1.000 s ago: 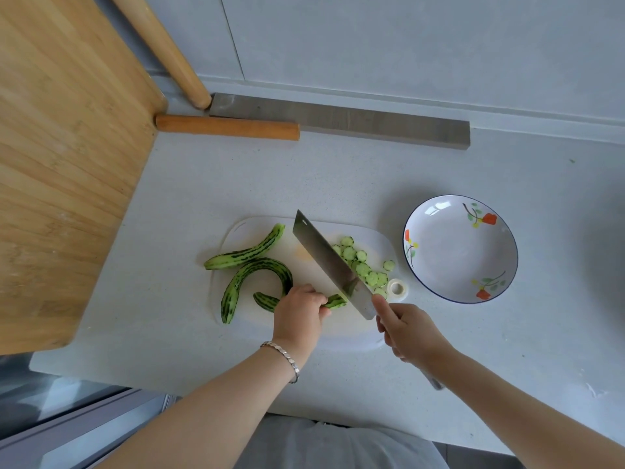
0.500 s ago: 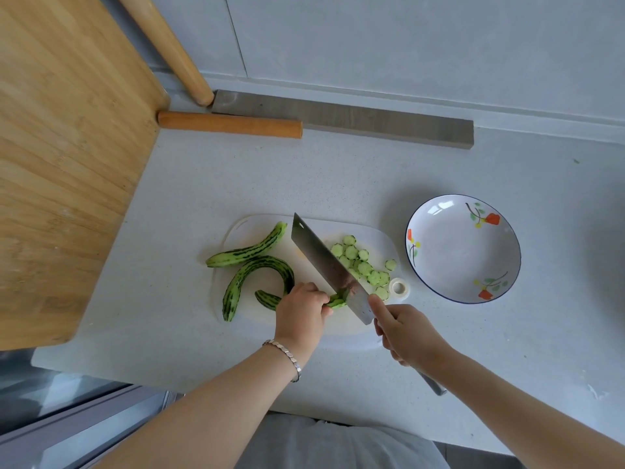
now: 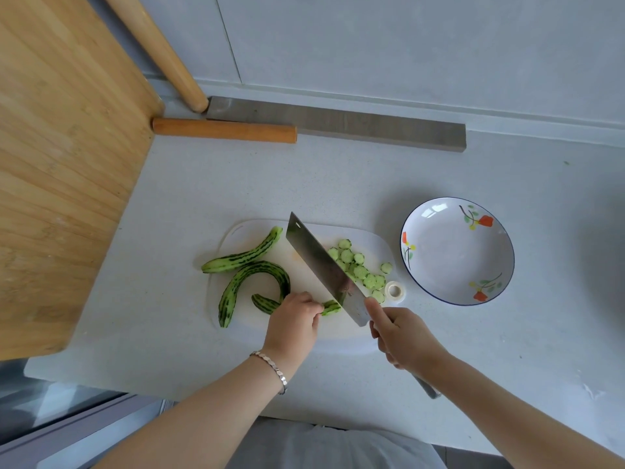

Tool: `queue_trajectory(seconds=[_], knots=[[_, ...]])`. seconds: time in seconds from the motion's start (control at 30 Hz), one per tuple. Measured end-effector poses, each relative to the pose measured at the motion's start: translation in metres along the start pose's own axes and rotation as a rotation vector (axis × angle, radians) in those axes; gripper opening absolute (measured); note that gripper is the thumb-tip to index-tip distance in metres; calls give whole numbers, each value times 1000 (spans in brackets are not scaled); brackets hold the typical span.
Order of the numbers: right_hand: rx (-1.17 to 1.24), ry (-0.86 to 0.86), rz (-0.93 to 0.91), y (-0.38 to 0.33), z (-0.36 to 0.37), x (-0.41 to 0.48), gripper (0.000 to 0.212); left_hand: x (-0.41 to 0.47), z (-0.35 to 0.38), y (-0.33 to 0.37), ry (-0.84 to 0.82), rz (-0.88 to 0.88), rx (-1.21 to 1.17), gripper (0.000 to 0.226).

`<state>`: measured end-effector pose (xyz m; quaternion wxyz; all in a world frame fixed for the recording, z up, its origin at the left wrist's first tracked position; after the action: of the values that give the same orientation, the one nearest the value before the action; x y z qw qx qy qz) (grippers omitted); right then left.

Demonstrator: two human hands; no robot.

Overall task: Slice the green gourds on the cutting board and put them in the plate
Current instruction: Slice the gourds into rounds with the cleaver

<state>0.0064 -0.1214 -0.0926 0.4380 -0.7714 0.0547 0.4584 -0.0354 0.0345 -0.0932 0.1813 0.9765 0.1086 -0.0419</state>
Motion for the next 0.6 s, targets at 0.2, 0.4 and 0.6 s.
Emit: queue_trajectory(seconds=[0.2, 0.4, 0.6], knots=[[-52, 3, 5, 0, 1, -4, 55, -2, -2, 3, 14, 23, 20, 26], [-114, 15, -13, 4, 7, 1, 54, -1, 2, 1, 26, 23, -12, 24], [-83, 42, -34, 17, 12, 1, 53, -4, 6, -6, 44, -28, -94, 20]])
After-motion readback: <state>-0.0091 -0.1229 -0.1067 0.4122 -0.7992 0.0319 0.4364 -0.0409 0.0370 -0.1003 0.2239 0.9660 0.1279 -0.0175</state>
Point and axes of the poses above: each hand's wrist, its own x-axis towards the middle knuckle, its own z-axis out of the palm, y = z × x, the point moved 8 cm from there along x, towards the middle knuckle, and after that the axes turned 10 degrees about x, right-handed, at the moved point
